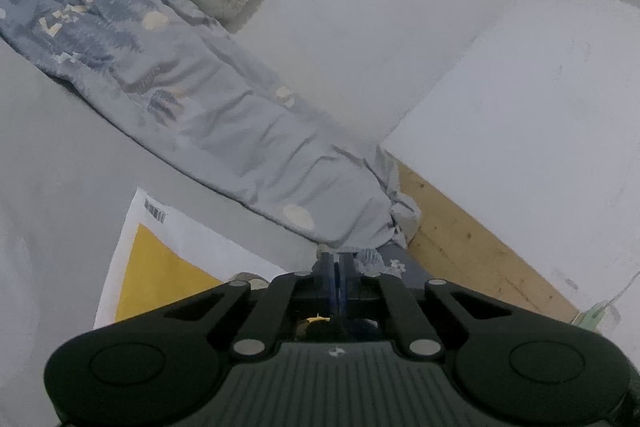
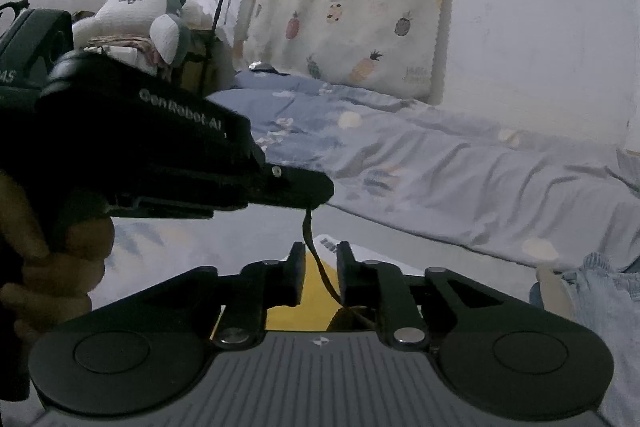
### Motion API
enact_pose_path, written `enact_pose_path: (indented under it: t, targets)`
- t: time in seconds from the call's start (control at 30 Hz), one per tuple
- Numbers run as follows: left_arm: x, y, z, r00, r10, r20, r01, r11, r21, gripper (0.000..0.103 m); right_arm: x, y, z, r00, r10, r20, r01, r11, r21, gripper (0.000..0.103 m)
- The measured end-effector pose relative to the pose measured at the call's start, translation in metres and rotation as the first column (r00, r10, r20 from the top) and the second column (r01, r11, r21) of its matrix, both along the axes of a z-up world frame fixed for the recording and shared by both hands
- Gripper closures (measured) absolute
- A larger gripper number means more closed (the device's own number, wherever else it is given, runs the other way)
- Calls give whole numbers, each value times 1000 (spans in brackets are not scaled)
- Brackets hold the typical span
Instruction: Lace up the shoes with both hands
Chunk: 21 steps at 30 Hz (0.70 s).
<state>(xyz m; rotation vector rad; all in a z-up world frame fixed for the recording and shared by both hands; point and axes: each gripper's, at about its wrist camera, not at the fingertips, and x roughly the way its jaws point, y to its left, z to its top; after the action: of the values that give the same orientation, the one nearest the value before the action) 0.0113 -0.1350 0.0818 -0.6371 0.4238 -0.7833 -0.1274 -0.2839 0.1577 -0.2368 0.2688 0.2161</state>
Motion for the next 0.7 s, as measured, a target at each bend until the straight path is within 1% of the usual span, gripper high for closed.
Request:
enact_pose_path:
  t: [0.2,0.27,0.37,0.47,0.5,0.6,0.7]
  targets:
    - [-3,-5,1,1000,-25,16,25,999,30,103,0,-1,0,1000,5,12,-5,1000,10,89]
    - [-4,-6,1,999,-30,20,30,999,30,103,-1,-1,0,1000,4,20,-4,1000,9,100]
    - [-5,-6,1,999,-31,21,30,999,27,103,-1,0,0,1000,1,22,-1,1000,9,102]
    - [-5,-6,2,999,-29,22,28,999,35,103,0,0,0,1000,-1,23,0,1000,15,102]
    - [-5,-6,2,999,-28,23,27,999,40,102,1,0,1,1000,-3,23,2,1000,19,102]
    - [-2,2,5,999,29,13,-30,996,81,89,1,-2,1,1000,-20,24,19,999,36,102]
    - [3,14,4,996,83,-13,-81,991,109,86,2,-6,3,999,-37,25,36,998,59,102]
